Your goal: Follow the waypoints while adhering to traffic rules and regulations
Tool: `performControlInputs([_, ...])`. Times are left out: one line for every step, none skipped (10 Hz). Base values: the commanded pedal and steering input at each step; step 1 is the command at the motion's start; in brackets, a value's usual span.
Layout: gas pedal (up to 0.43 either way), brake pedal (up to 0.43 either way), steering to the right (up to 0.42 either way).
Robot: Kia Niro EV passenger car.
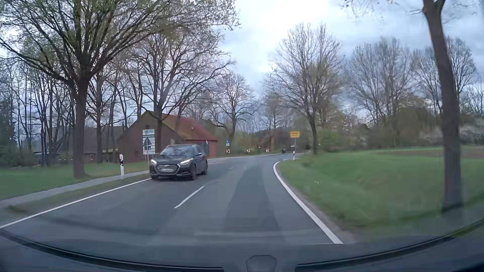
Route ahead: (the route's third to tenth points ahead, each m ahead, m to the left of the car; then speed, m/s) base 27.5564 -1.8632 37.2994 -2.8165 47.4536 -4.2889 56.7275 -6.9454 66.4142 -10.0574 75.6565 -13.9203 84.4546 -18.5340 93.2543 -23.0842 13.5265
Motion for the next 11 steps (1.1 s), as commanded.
performControlInputs([0.059,0.000,0.015])
performControlInputs([0.059,0.000,0.016])
performControlInputs([0.047,0.000,0.016])
performControlInputs([0.039,0.000,0.018])
performControlInputs([0.020,0.000,0.019])
performControlInputs([0.008,0.000,0.021])
performControlInputs([0.008,0.000,0.022])
performControlInputs([0.008,0.000,0.025])
performControlInputs([0.008,0.000,0.026])
performControlInputs([0.008,0.000,0.029])
performControlInputs([0.008,0.000,0.032])
